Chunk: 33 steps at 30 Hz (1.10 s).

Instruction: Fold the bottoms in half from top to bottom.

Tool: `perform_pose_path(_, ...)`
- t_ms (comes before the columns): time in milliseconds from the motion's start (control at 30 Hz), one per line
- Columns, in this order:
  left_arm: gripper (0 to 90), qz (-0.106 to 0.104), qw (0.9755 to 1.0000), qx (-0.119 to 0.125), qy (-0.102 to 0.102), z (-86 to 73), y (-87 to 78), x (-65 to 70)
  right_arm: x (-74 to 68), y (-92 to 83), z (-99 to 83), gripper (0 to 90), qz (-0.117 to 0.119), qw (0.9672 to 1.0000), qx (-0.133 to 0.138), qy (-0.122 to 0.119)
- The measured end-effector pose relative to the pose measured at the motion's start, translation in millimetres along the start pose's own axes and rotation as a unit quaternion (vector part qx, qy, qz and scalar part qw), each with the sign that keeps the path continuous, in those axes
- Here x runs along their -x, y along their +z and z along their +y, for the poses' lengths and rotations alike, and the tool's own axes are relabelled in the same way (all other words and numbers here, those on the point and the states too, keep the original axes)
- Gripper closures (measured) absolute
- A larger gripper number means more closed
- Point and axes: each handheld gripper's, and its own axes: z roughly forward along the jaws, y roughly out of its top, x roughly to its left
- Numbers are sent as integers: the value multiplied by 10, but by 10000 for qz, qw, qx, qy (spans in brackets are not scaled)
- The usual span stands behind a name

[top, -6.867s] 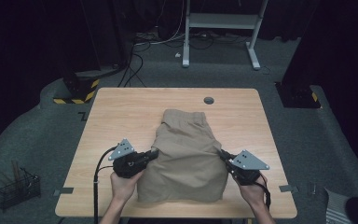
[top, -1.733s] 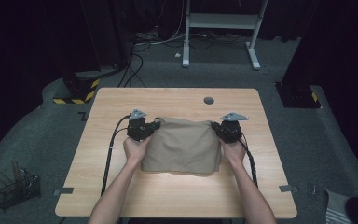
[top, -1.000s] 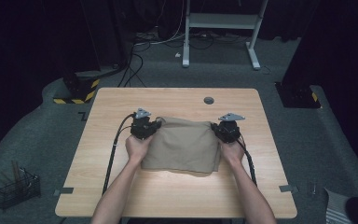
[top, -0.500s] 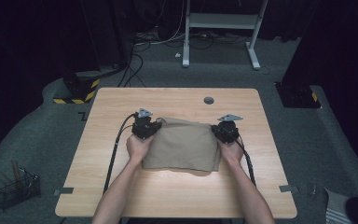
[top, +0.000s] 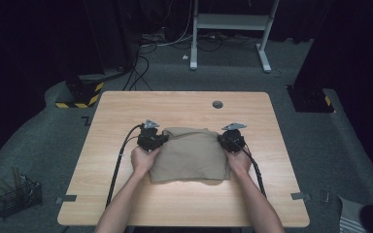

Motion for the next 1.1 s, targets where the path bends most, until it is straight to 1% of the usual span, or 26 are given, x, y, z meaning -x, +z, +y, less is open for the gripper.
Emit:
perform_pose_path(67,849,-63,9999,16,-134,-4,-7,-8,1,0,-7,865,3,10000,-9,19)
perform_pose_path(100,846,-63,9999,16,-134,-4,-7,-8,1,0,-7,865,3,10000,-9,19)
perform_pose_path(133,838,-73,9998,43,-179,5,-11,-15,-7,0,17,862,-32,10000,-78,7)
perform_pose_path(167,829,-86,9997,63,-211,10,-15,-17,-9,1,20,856,-49,10000,-84,2)
perform_pose_path(267,780,-34,9998,118,-146,35,-53,-21,11,-10,9,830,-13,10000,-38,82)
perform_pose_path(333,729,20,9997,175,-156,52,-85,-24,27,-26,1,802,17,9999,-8,164)
perform_pose_path(367,689,20,9997,175,-156,52,-85,-24,27,-26,1,802,17,9999,-8,164)
perform_pose_path(433,600,182,9995,190,-175,84,-136,-35,33,-60,-2,754,19,9998,24,195)
perform_pose_path(467,571,230,9994,186,-165,93,-155,-40,39,-75,1,734,37,9998,48,211)
perform_pose_path(533,513,278,9993,189,-151,101,-190,-52,60,-104,3,679,60,9996,107,252)
perform_pose_path(567,484,278,9993,189,-151,101,-190,-52,72,-120,4,653,70,9994,122,313)
perform_pose_path(600,460,328,9991,208,-145,105,-224,-65,89,-135,7,631,70,9992,147,352)
perform_pose_path(633,442,328,9991,208,-145,105,-224,-65,89,-135,7,631,70,9992,147,352)
perform_pose_path(667,419,381,9988,264,-137,118,-268,-65,119,-181,14,593,66,9989,223,401)
perform_pose_path(700,410,381,9988,264,-137,118,-268,-65,126,-213,18,578,74,9987,264,426)
perform_pose_path(733,405,376,9985,393,-118,140,-327,-40,127,-245,25,569,77,9985,324,423)
perform_pose_path(767,395,376,9985,393,-118,140,-327,-40,127,-245,25,569,77,9985,324,423)
perform_pose_path(800,390,350,9979,539,47,177,-380,35,113,-322,53,556,82,9983,471,347)
perform_pose_path(833,387,318,9974,626,139,199,-402,79,96,-363,72,553,105,9978,579,313)
perform_pose_path(900,384,131,9964,817,209,236,-425,158,50,-422,111,551,201,9965,769,272)
perform_pose_path(933,383,131,9964,817,209,236,-425,158,19,-434,134,550,262,9961,814,231)
perform_pose_path(967,378,2,9960,836,314,278,-407,230,-18,-439,156,549,315,9958,836,174)
perform_pose_path(1067,375,-92,9959,745,505,312,-323,332,-138,-420,209,550,510,9947,895,62)
perform_pose_path(1100,374,-92,9959,745,505,312,-323,332,-180,-404,221,550,544,9946,889,15)
